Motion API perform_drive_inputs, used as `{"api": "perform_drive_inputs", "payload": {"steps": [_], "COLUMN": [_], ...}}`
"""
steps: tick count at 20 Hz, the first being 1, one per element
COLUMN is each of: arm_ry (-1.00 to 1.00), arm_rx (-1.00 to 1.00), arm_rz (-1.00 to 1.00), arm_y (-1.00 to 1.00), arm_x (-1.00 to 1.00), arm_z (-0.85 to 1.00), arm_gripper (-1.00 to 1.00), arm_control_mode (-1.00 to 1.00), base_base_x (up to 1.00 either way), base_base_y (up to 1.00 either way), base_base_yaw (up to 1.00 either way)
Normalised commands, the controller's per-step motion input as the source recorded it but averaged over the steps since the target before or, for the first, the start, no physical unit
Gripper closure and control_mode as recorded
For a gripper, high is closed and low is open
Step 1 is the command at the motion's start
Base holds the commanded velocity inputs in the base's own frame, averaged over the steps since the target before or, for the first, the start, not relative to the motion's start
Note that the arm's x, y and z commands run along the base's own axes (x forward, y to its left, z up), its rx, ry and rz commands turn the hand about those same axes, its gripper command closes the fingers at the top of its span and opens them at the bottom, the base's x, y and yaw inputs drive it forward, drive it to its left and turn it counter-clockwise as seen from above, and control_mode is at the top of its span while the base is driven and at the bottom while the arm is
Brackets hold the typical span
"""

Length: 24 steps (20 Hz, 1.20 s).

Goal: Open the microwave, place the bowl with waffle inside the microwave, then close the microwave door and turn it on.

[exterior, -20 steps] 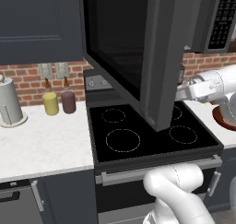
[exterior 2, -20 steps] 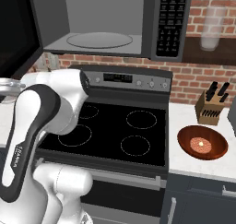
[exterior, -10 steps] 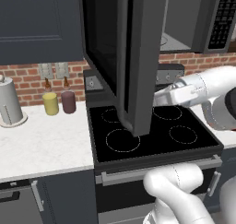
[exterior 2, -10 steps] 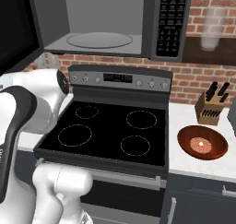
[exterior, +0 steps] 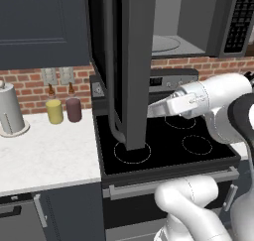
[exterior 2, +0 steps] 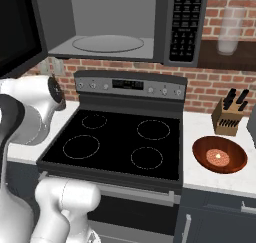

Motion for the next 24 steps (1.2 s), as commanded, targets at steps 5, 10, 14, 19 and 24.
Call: {"api": "perform_drive_inputs", "payload": {"steps": [5, 10, 14, 19, 24], "arm_ry": [0.10, 0.29, 0.13, 0.02, 0.04], "arm_rx": [0.04, 0.04, -0.08, -0.19, -0.21], "arm_rz": [-0.12, -0.47, -0.47, -0.31, -0.27], "arm_y": [-0.68, -1.00, -1.00, -1.00, -1.00], "arm_x": [-0.05, -0.01, 0.19, 0.60, 0.86], "arm_z": [-0.01, -0.15, -0.32, -0.42, -0.42], "arm_gripper": [-1.00, -1.00, -1.00, -1.00, -1.00], "arm_control_mode": [-1.00, -1.00, -1.00, -1.00, -1.00], "base_base_x": [0.00, 0.00, 0.00, 0.00, 0.00], "base_base_y": [0.00, 0.00, 0.00, 0.00, 0.00], "base_base_yaw": [0.00, 0.00, 0.00, 0.00, 0.00]}}
